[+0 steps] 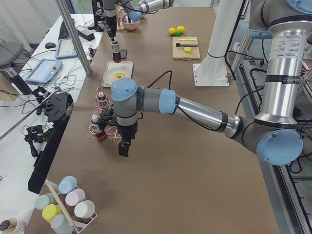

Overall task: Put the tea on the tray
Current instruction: 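Carry the bottle with the right gripper onto the tray beside the donut bowl, then lower the bottle onto the tray and open the right gripper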

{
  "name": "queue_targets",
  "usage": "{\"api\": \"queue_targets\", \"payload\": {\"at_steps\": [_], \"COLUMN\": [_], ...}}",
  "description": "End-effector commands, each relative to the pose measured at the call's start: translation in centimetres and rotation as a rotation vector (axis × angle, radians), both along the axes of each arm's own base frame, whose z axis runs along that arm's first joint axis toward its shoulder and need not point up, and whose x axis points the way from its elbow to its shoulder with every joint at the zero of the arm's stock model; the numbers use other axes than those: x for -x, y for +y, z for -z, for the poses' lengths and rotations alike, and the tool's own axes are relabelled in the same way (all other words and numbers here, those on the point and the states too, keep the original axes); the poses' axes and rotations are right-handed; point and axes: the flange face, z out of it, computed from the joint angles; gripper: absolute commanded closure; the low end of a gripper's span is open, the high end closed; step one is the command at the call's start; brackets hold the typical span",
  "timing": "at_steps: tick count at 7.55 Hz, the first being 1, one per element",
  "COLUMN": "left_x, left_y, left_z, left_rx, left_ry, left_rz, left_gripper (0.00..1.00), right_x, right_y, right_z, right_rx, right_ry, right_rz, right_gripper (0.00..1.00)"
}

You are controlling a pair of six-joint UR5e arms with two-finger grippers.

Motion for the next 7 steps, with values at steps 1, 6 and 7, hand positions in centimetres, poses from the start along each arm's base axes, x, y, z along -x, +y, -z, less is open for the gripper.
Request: {"api": "queue_targets", "payload": {"at_steps": [1,6,7], "left_x": [0.0,0.1,0.1], "left_y": [-0.9,-2.1,-2.2], "left_z": [-1.4,-1.6,-1.6], "left_rx": [-0.009,-0.03,-0.03], "left_ry": [0.001,0.0,0.0], "left_rz": [-0.001,0.001,0.001], "left_gripper": [0.03,0.03,0.03], "right_x": [1.8,2.8,2.9], "right_y": [-0.2,-0.1,0.0], "right_z": [-1.2,-2.4,-2.6], "right_rx": [-0.002,0.007,0.008], "right_ry": [0.008,0.012,0.013], "right_rz": [0.012,0.018,0.019], "right_gripper": [1.0,1.0,1.0]}}
